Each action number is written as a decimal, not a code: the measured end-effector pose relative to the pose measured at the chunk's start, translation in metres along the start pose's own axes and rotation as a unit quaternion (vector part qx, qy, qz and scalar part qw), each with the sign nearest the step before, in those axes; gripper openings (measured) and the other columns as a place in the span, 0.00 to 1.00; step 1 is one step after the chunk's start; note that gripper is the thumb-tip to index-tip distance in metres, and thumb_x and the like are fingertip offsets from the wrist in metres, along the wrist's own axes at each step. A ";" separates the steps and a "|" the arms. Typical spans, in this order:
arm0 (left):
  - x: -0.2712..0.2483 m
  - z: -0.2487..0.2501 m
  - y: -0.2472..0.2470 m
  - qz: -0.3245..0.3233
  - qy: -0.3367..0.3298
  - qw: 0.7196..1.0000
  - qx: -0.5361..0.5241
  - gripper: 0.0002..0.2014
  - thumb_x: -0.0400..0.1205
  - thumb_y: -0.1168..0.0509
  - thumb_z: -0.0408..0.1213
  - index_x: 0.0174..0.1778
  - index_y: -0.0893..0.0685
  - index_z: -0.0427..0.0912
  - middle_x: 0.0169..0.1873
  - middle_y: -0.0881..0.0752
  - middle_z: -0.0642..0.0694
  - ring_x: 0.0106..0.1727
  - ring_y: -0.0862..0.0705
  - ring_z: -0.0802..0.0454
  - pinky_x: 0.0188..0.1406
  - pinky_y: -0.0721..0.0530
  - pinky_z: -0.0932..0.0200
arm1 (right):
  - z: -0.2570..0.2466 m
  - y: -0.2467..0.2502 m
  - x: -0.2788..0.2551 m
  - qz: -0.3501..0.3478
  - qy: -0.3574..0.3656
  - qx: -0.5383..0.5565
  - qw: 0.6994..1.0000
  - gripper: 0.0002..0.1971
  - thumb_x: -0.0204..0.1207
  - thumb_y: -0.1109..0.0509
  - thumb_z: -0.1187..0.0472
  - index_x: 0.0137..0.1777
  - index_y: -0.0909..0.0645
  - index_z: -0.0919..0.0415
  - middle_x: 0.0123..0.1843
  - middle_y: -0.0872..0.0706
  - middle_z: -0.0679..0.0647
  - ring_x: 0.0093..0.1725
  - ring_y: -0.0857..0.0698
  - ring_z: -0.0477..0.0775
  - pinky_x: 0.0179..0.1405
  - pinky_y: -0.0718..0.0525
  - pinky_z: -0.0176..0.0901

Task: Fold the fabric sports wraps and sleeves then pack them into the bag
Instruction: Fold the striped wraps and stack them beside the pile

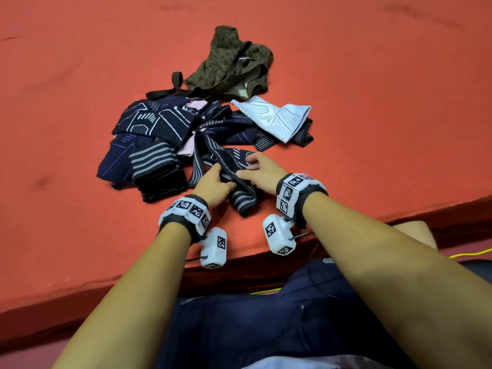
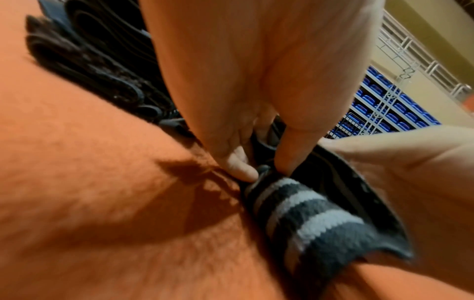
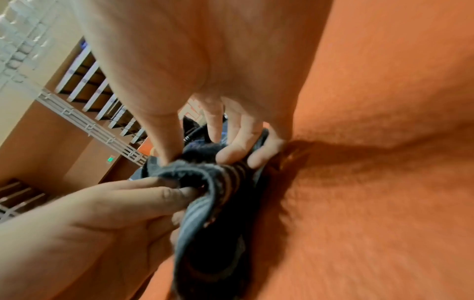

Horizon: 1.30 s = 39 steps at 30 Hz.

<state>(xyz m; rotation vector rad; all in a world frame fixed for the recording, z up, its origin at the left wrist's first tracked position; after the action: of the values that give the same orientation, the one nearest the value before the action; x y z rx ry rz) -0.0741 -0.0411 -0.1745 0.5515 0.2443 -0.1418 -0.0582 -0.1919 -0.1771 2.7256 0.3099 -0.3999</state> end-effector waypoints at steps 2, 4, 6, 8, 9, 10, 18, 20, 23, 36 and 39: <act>-0.009 -0.002 0.001 0.024 -0.010 0.998 -0.049 0.22 0.77 0.26 0.31 0.55 0.33 0.46 0.48 0.16 0.42 0.45 0.17 0.49 0.48 0.17 0.47 | 0.010 -0.007 -0.004 -0.028 -0.025 0.017 0.999 0.38 0.68 0.17 0.48 0.75 0.29 0.58 0.62 0.15 0.54 0.56 0.14 0.52 0.68 0.18 0.51; -0.018 -0.005 -0.001 0.030 -0.016 0.995 -0.097 0.23 0.78 0.28 0.23 0.54 0.37 0.43 0.48 0.18 0.43 0.47 0.18 0.49 0.48 0.15 0.49 | 0.017 -0.008 -0.010 -0.042 -0.034 0.025 0.998 0.38 0.66 0.15 0.47 0.72 0.27 0.59 0.56 0.14 0.50 0.55 0.13 0.47 0.61 0.16 0.40; -0.023 -0.007 -0.002 0.025 -0.024 0.991 -0.127 0.20 0.78 0.31 0.19 0.58 0.31 0.41 0.49 0.15 0.46 0.48 0.15 0.51 0.47 0.14 0.58 | 0.015 -0.007 -0.020 -0.061 -0.024 0.016 0.998 0.30 0.69 0.16 0.51 0.68 0.23 0.56 0.52 0.15 0.45 0.50 0.15 0.39 0.48 0.21 0.27; -0.029 -0.005 0.000 0.030 -0.024 0.985 -0.167 0.20 0.78 0.36 0.16 0.59 0.21 0.43 0.50 0.11 0.47 0.50 0.11 0.53 0.47 0.14 0.61 | 0.019 -0.005 -0.023 -0.075 -0.010 -0.005 0.997 0.31 0.67 0.15 0.50 0.69 0.19 0.55 0.57 0.13 0.45 0.56 0.15 0.42 0.57 0.21 0.30; -0.031 -0.003 0.002 0.038 -0.015 0.979 -0.201 0.21 0.78 0.40 0.15 0.58 0.19 0.43 0.49 0.10 0.45 0.48 0.10 0.53 0.45 0.13 0.61 | 0.020 -0.003 -0.024 -0.080 -0.003 -0.007 0.997 0.32 0.65 0.14 0.51 0.70 0.18 0.54 0.59 0.12 0.46 0.60 0.14 0.44 0.65 0.20 0.36; -0.031 0.000 0.003 0.048 0.001 0.970 -0.237 0.20 0.79 0.43 0.16 0.57 0.18 0.42 0.47 0.10 0.44 0.42 0.09 0.54 0.42 0.12 0.61 | 0.022 -0.002 -0.023 -0.081 -0.003 -0.003 0.997 0.32 0.64 0.13 0.52 0.69 0.17 0.52 0.60 0.10 0.47 0.61 0.13 0.46 0.70 0.20 0.43; -0.019 0.000 0.011 0.065 0.025 0.976 -0.207 0.08 0.86 0.35 0.46 0.55 0.13 0.49 0.50 0.08 0.50 0.48 0.09 0.54 0.41 0.11 0.60 | 0.021 -0.005 -0.019 -0.087 0.008 0.048 0.995 0.31 0.65 0.21 0.64 0.71 0.18 0.50 0.54 0.09 0.49 0.52 0.12 0.47 0.59 0.16 0.41; -0.015 0.001 0.008 0.070 0.009 0.981 -0.180 0.05 0.87 0.35 0.38 0.53 0.14 0.50 0.47 0.09 0.50 0.45 0.10 0.57 0.37 0.13 0.63 | 0.019 -0.002 -0.022 -0.069 -0.002 0.114 0.991 0.30 0.71 0.33 0.76 0.71 0.18 0.54 0.43 0.13 0.55 0.37 0.18 0.49 0.37 0.19 0.32; -0.007 -0.004 0.004 0.049 0.022 0.986 -0.155 0.05 0.85 0.33 0.37 0.51 0.12 0.49 0.49 0.08 0.46 0.52 0.09 0.47 0.51 0.09 0.47 | 0.012 0.004 -0.025 -0.053 -0.011 0.172 0.984 0.35 0.69 0.41 0.80 0.71 0.19 0.48 0.39 0.18 0.56 0.31 0.22 0.51 0.25 0.24 0.31; -0.010 -0.006 0.000 0.006 0.017 0.998 0.063 0.12 0.83 0.31 0.38 0.62 0.13 0.40 0.57 0.10 0.45 0.58 0.13 0.48 0.67 0.18 0.50 | -0.040 0.033 0.006 0.018 -0.031 0.100 0.994 0.34 0.73 0.38 0.71 0.73 0.21 0.36 0.67 0.18 0.47 0.62 0.17 0.48 0.47 0.13 0.47; -0.011 0.004 0.001 0.014 0.006 0.998 0.054 0.16 0.82 0.34 0.29 0.66 0.16 0.42 0.63 0.13 0.46 0.65 0.16 0.49 0.72 0.22 0.51 | -0.054 0.049 0.004 0.059 0.031 0.160 0.985 0.37 0.76 0.46 0.78 0.80 0.26 0.46 0.67 0.20 0.45 0.56 0.18 0.32 0.50 0.16 0.48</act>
<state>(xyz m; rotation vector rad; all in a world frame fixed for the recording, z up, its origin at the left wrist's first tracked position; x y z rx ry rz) -0.0840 -0.0418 -0.1672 0.6637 0.2409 -0.1252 -0.0284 -0.2147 -0.1140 3.0561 0.1057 -0.3572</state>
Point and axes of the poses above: each hand's wrist, its own x-axis towards the middle knuckle, its own y-axis out of the back of the hand, z = x × y, the point moved 6 cm from there along x, towards the middle knuckle
